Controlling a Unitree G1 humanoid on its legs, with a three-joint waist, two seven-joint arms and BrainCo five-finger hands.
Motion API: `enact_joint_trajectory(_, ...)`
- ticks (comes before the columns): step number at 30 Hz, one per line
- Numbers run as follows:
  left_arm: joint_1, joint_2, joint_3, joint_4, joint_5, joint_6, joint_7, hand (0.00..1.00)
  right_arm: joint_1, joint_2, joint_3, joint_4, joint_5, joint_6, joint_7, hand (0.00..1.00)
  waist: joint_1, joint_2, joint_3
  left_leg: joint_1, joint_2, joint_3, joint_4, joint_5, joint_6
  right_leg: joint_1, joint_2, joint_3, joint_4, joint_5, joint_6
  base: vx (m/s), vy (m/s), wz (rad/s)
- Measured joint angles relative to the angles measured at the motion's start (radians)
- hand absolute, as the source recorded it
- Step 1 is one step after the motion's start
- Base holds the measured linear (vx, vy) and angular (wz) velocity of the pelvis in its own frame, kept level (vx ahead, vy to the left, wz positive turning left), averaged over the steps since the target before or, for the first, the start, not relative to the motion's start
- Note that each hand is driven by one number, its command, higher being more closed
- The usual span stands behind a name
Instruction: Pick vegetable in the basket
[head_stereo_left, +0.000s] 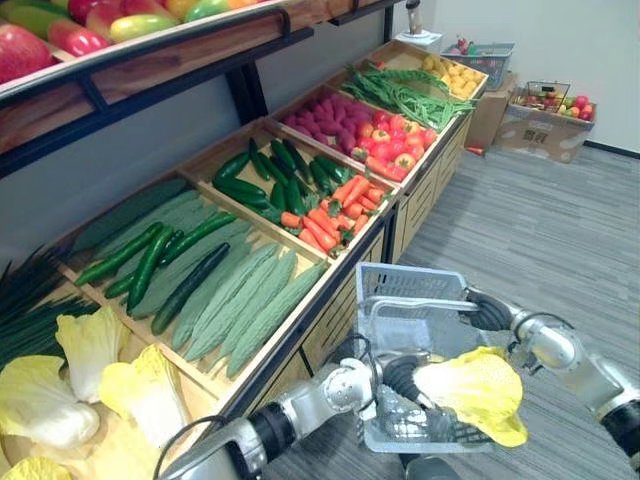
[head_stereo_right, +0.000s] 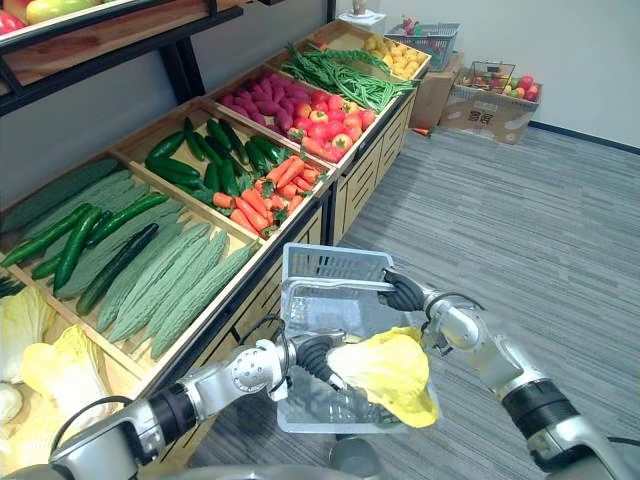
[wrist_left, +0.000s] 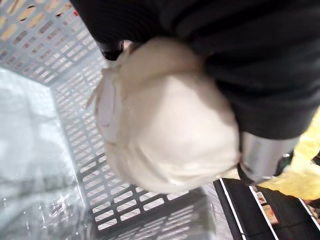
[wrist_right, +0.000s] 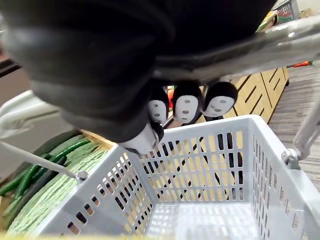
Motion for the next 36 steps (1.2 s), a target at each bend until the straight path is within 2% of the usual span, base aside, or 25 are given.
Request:
enact_joint_trajectory(6, -0.007, -0.061, 0.083, 0.110, 0.124, 0.023, 0.045, 1.00, -0.008, 0.017, -0.002, 0.001, -0.003, 0.004, 0.008, 1.00, -0.013, -0.011, 0.007, 0.008, -0.006, 0.007, -0.004, 0.000, 0.000, 0.001, 0.001, 0.011, 0.001, 0.000, 0.000, -0.07, -0.039, -0.05)
enact_joint_trajectory(12, -0.044, -0.077, 0.095, 0.193, 0.203, 0.023, 0.048, 1.00, -0.009, 0.017, -0.030, 0.004, -0.019, 0.005, 0.010, 1.00, -0.020, -0.012, 0.017, 0.012, -0.006, 0.013, -0.004, 0.001, 0.000, 0.001, 0.004, 0.017, 0.001, 0.000, 0.000, -0.06, -0.046, -0.03)
enact_joint_trajectory(13, -0.045, -0.081, 0.103, 0.204, 0.223, 0.024, 0.048, 0.00, -0.009, 0.017, -0.044, 0.006, -0.022, 0.008, 0.010, 1.00, -0.019, -0.011, 0.017, 0.013, -0.006, 0.014, -0.004, 0.001, 0.000, 0.001, 0.005, 0.018, 0.001, 0.000, 0.000, -0.06, -0.048, -0.04)
enact_joint_trajectory(19, -0.062, -0.089, 0.119, 0.220, 0.272, 0.041, 0.050, 0.00, -0.037, 0.017, -0.057, 0.015, -0.058, 0.008, 0.028, 1.00, -0.018, -0.011, 0.033, 0.020, -0.008, 0.019, -0.005, 0.001, 0.000, 0.003, 0.007, 0.027, 0.002, 0.000, 0.000, -0.05, -0.036, -0.04)
enact_joint_trajectory(26, -0.085, -0.113, 0.131, 0.237, 0.274, 0.061, 0.050, 0.00, -0.037, 0.023, -0.086, 0.057, -0.099, 0.010, 0.048, 1.00, -0.017, -0.008, 0.041, 0.004, -0.013, -0.020, -0.024, 0.012, 0.005, 0.005, -0.004, -0.004, 0.002, 0.000, 0.000, -0.06, -0.047, 0.15)
enact_joint_trajectory(31, -0.085, -0.107, 0.103, 0.079, 0.262, 0.064, 0.047, 0.00, -0.002, 0.042, -0.183, 0.095, -0.154, 0.028, 0.049, 1.00, -0.004, -0.008, 0.050, -0.011, -0.023, -0.079, -0.048, 0.020, 0.011, 0.024, -0.026, -0.055, 0.004, -0.003, 0.004, -0.07, -0.030, 0.33)
enact_joint_trajectory(34, -0.079, -0.106, 0.053, -0.044, 0.249, 0.055, 0.036, 0.00, 0.051, 0.103, -0.284, 0.143, -0.175, 0.048, 0.048, 1.00, 0.020, -0.010, 0.051, -0.021, -0.029, -0.116, -0.059, 0.026, 0.014, 0.039, -0.044, -0.096, 0.008, -0.010, 0.007, -0.07, -0.013, 0.42)
enact_joint_trajectory(36, -0.065, -0.106, 0.038, -0.116, 0.208, 0.053, 0.024, 0.00, 0.085, 0.136, -0.342, 0.165, -0.175, 0.063, 0.045, 1.00, 0.026, -0.019, 0.057, -0.027, -0.034, -0.145, -0.064, 0.027, 0.017, 0.046, -0.059, -0.129, 0.025, -0.030, 0.010, -0.06, -0.005, 0.53)
